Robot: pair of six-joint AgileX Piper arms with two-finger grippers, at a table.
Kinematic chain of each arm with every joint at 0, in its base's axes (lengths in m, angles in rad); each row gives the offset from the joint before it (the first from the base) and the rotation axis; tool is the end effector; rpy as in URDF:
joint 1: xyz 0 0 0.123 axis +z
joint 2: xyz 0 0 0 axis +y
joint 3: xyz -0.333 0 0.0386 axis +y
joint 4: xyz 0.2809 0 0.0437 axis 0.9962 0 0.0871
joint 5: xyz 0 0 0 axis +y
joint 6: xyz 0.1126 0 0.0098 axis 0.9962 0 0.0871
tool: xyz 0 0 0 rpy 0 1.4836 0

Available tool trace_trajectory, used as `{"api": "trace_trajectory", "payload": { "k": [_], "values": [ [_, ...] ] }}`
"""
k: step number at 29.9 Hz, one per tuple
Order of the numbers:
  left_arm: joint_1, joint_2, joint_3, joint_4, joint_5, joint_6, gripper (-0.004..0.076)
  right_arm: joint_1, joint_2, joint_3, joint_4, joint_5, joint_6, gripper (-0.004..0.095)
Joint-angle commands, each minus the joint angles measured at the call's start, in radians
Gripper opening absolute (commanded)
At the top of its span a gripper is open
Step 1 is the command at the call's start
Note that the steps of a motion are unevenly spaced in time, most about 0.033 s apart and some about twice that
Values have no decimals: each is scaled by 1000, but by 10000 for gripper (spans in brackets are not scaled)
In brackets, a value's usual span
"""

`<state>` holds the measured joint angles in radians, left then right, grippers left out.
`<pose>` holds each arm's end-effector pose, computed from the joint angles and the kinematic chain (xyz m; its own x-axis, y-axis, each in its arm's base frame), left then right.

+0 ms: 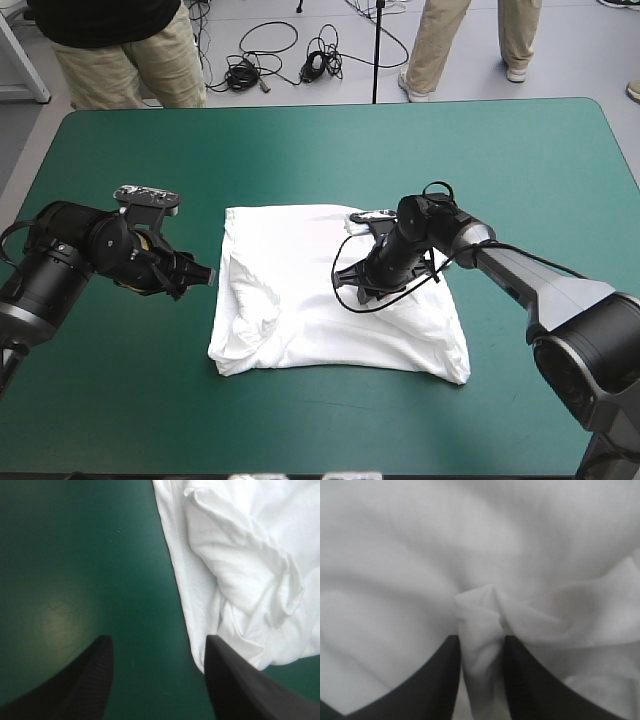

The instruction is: Fold the cloth

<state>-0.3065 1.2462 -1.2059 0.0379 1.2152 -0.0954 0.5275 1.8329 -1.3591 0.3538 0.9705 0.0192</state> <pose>0.2463 -0.0737 0.3793 -0.8978 0.1981 -0.3933 0.2153 0.9766 0.0004 0.3463 0.2391 0.2402 -0.9383 -0.2993 -0.1735 -0.3414 0.8822 0.3243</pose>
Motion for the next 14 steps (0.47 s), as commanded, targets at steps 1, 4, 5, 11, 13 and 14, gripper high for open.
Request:
{"api": "trace_trajectory", "payload": {
  "k": [1, 4, 5, 11, 13, 14],
  "values": [
    [1, -27, -28, -3, -22, -2, 402, 0, -68, -74, 17, 69, -19, 499],
    [1, -29, -28, -3, -15, -14, 402, 0, -131, -102, 12, 67, -19, 540],
    [1, -31, -28, -5, -12, -20, 402, 0, -163, -102, -3, 62, -13, 540],
    [-12, -33, -24, -12, 23, -62, 402, 0, -350, -95, -259, 140, 104, 540],
    [-36, -40, 1, -12, 23, -80, 402, 0, -401, -95, -307, 168, 128, 540],
    [-48, -43, 15, -12, 15, -93, 402, -2, -427, -95, -320, 180, 133, 540]
  ]
}}
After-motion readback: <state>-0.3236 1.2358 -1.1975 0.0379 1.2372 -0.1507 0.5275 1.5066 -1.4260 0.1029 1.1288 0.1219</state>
